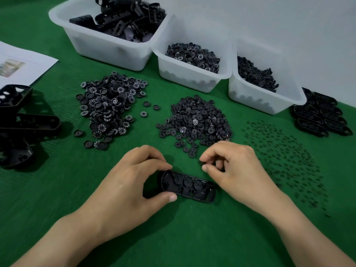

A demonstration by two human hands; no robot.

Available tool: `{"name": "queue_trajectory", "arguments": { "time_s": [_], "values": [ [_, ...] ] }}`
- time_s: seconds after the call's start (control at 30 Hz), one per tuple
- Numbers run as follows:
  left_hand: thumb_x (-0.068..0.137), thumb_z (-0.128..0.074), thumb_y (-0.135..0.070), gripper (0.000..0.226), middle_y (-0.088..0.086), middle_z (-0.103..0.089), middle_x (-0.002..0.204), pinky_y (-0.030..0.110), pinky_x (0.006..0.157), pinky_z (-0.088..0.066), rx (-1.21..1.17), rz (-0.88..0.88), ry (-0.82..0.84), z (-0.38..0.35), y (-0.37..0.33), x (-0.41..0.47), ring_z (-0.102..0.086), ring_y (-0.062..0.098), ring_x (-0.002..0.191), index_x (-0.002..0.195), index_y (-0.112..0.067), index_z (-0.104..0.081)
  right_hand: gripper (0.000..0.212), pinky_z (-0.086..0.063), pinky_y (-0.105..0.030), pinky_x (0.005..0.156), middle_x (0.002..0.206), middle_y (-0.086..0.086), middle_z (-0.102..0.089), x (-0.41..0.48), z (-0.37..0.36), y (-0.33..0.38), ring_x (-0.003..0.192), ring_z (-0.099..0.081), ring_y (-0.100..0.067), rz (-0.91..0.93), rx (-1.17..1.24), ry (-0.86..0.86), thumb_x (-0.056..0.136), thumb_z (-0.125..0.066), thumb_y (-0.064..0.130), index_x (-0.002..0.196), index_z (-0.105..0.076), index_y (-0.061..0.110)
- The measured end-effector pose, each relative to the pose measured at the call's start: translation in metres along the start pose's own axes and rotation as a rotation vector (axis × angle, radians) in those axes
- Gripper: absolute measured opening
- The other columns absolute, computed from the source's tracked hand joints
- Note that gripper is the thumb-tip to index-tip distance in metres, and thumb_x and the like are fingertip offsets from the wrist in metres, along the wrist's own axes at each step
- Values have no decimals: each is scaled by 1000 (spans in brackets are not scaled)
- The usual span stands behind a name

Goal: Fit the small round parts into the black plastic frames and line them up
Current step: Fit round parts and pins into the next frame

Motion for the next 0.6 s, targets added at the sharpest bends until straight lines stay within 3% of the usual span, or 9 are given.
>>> {"name": "queue_trajectory", "arguments": {
  "time_s": [0.17, 0.3, 0.4, 0.5, 0.6],
  "values": [
    [68, -54, -62, 54, -23, -47, 106, 10, 84, -36, -3, -5, 5, 1, 0, 0, -45, -3, 102, 108, -27, -64, 15, -42, -10, 60, 73, 12, -58, -3, 1, -2, 69, -52, -4, 5, 6, -18, 74, -75, 12, 86, -71, 20],
    [67, -52, -64, 55, -23, -47, 106, 4, 87, -32, -7, -3, 13, 0, 0, 0, -45, -4, 102, 107, -27, -64, 7, -38, -9, 58, 72, 12, -57, 0, -2, -1, 59, -48, -3, 40, -46, -28, 75, -74, 14, 78, -73, 20],
    [67, -52, -63, 54, -21, -48, 105, 4, 88, -31, -7, -1, 15, 0, 0, 0, -46, -3, 102, 105, -27, -65, 5, -40, -10, 60, 73, 11, -59, -3, 1, 4, 63, -53, -4, 149, -5, -50, 76, -74, 14, 79, -73, 18],
    [68, -55, -61, 50, -20, -49, 103, 8, 87, -34, -5, -3, 17, 0, 0, 1, -47, -1, 100, 103, -28, -65, 12, -50, -25, 66, 78, 4, -63, -8, -4, 17, 71, -58, -8, 320, 0, 38, 79, -69, 21, 89, -74, 16],
    [69, -62, -58, 45, -18, -50, 102, 13, 84, -38, -3, -8, 13, 0, 0, 1, -49, 1, 99, 101, -28, -66, 15, -50, -36, 60, 76, 0, -62, -9, -10, 23, 68, -58, -18, 396, -61, 17, 78, -67, 21, 90, -75, 16]
  ]
}}
Point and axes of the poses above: each hand's wrist, its own x-axis towards the middle knuckle, its own z-axis out of the back of the hand, y = z × x, the point moved 1 cm from there along x, towards the middle knuckle
